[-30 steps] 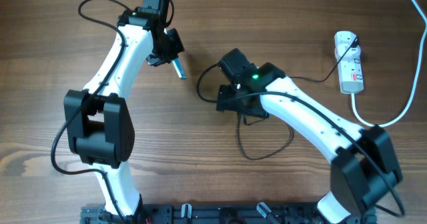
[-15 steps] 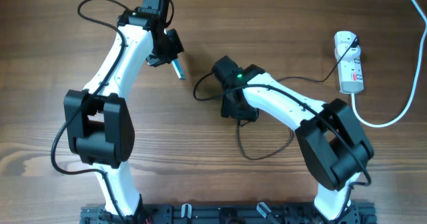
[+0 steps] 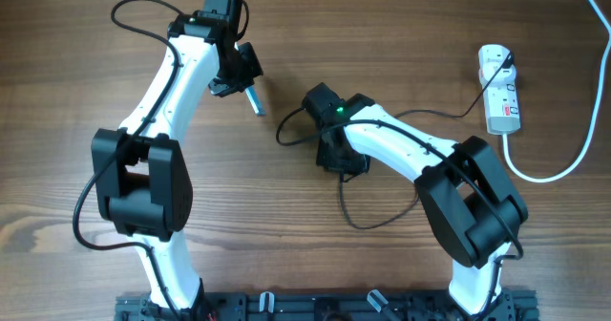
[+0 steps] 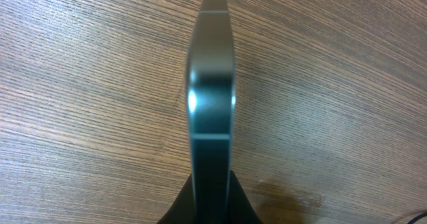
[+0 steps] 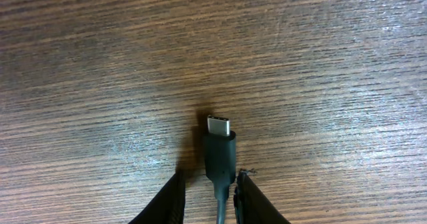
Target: Plug charger to phone and switch on socket
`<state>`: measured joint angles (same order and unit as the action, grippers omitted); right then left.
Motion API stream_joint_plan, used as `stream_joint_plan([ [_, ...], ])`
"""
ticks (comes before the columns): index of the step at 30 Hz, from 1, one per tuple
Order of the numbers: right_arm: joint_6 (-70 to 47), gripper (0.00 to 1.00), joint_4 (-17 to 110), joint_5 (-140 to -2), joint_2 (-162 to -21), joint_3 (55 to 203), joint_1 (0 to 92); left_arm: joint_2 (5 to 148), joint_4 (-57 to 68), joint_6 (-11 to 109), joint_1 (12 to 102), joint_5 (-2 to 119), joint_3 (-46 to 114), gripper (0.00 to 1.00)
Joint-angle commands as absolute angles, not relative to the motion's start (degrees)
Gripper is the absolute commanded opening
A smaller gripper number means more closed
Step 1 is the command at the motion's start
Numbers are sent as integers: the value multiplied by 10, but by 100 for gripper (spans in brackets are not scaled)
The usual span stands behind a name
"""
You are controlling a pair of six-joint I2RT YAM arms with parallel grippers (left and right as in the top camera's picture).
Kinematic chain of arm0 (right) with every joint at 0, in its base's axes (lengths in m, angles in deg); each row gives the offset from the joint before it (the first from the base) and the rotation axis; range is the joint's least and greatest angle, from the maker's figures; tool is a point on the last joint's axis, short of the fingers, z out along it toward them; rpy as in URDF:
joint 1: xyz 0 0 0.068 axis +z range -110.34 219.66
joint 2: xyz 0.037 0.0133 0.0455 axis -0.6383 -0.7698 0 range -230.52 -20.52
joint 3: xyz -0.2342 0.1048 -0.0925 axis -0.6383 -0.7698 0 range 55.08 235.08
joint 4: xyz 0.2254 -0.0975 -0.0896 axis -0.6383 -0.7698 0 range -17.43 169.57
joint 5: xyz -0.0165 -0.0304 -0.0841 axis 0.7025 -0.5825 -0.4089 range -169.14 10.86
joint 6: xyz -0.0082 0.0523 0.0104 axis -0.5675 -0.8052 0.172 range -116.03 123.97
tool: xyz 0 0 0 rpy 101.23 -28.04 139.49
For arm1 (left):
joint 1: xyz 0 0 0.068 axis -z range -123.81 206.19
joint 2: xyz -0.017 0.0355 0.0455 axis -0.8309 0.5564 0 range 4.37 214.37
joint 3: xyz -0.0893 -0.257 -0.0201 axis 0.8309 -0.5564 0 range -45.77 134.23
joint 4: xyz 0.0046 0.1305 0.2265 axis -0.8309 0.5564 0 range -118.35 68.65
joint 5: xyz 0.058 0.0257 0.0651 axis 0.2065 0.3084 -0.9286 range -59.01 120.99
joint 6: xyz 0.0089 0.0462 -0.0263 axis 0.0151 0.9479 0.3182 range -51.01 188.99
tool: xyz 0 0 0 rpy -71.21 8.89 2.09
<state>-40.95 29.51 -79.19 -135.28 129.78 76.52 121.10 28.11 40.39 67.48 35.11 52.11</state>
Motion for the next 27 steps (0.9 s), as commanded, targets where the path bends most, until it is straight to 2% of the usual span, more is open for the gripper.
stream_joint_plan([
  [1,-395,25,294,-798,-1366,1292,764,1197,281,398,672,343,528,4],
  [5,-395,25,309,-798,-1366,1269,764,1197,281,398,672,343,528,4],
  [12,-381,18,311,-797,-1366,1269,764,1197,281,398,672,343,528,4],
  [20,-364,5,309,-781,-1365,1274,764,1197,280,398,672,343,528,4],
  [23,-338,4,303,-759,-1364,1293,763,1197,280,399,672,346,528,4],
  [27,-300,4,289,-710,-1349,1320,763,1197,253,463,672,450,528,4],
])
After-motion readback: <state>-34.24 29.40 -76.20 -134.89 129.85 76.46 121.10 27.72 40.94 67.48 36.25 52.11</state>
